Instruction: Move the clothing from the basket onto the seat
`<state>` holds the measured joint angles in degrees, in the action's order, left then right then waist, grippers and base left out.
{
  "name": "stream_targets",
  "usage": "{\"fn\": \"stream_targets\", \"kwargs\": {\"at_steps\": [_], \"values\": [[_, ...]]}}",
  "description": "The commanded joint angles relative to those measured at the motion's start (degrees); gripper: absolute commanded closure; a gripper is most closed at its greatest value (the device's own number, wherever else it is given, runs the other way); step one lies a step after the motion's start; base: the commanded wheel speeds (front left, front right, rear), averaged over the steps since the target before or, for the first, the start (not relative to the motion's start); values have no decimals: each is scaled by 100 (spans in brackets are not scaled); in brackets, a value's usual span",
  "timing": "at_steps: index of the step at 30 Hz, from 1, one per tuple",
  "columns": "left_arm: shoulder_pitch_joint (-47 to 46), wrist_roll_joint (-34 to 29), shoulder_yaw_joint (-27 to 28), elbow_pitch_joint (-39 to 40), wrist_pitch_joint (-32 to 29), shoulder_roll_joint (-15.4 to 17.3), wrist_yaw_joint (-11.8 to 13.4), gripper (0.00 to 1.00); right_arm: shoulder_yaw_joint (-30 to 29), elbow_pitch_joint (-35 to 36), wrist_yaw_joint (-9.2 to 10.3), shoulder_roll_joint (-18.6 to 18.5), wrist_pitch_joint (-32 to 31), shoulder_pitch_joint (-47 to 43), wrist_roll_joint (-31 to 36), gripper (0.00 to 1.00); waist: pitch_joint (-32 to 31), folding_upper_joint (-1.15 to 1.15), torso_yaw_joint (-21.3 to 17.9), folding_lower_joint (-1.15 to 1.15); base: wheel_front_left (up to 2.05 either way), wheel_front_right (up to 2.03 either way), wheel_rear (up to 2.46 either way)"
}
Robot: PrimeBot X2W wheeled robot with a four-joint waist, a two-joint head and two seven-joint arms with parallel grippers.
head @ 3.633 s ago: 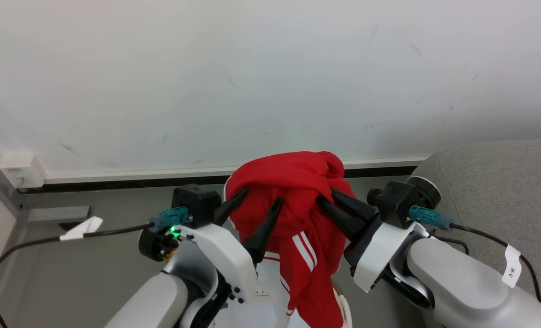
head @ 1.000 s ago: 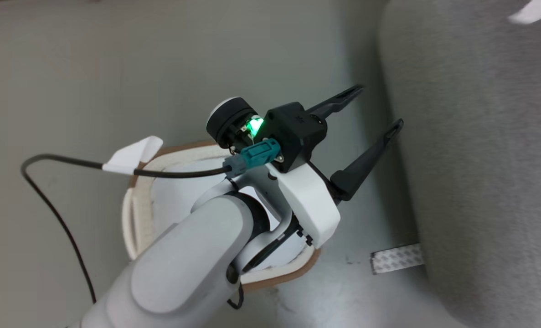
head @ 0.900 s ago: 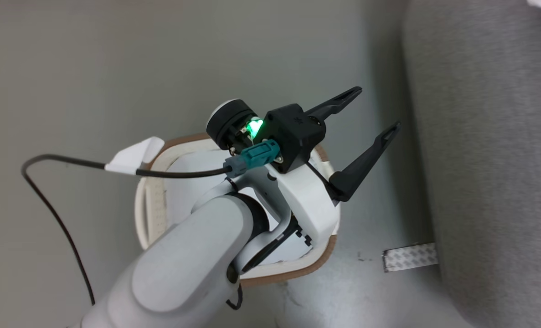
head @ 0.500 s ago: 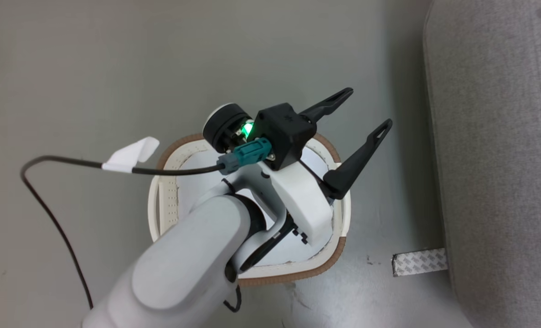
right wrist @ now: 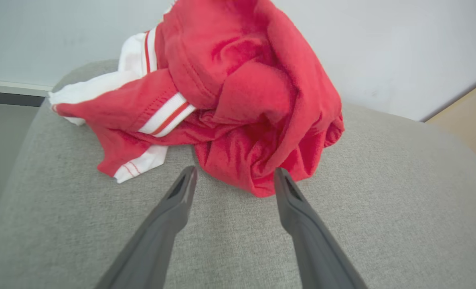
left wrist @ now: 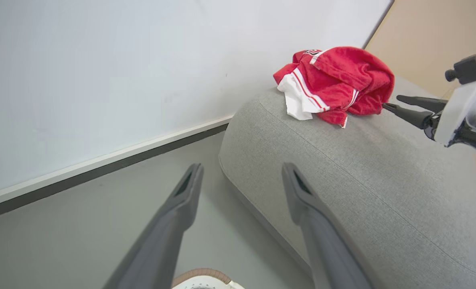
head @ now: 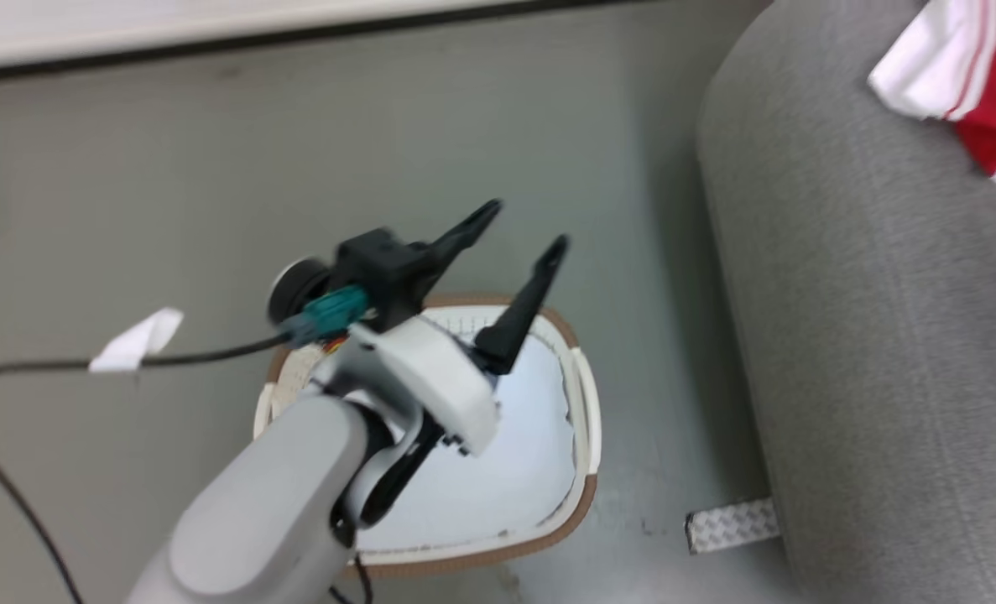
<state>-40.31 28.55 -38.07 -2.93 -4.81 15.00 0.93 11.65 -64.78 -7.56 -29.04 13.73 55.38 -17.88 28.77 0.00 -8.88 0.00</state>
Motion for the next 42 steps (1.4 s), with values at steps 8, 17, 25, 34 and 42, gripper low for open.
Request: {"fn": "stream_targets", "kwargs": {"at_steps": [8,17,25,34,42], "values": [[1046,192,473,-343,697,375,465,0,-475,2002,14,241,146,-1283,263,0,-1214,0,-56,0,0,0,0],[2411,417,984,-767,1624,579,1018,0,-1252,4054,14,1305,150,-3217,1087,0,-2246,0,233,0,0,0,0],[3379,392,1471,-912,1986,656,1209,0,-1185,4684,14,2016,150,-4291,1423,0,-2708,0,439,0,0,0,0],[4131,-282,2218,-622,1995,289,772,0,-1378,4723,14,2451,151,-5095,1568,0,-2894,0,588,0,0,0,0],[4558,-813,2879,-688,1997,-222,241,0,-1452,4621,14,2605,151,-5470,1612,0,-2995,0,463,0,0,0,0]]}}
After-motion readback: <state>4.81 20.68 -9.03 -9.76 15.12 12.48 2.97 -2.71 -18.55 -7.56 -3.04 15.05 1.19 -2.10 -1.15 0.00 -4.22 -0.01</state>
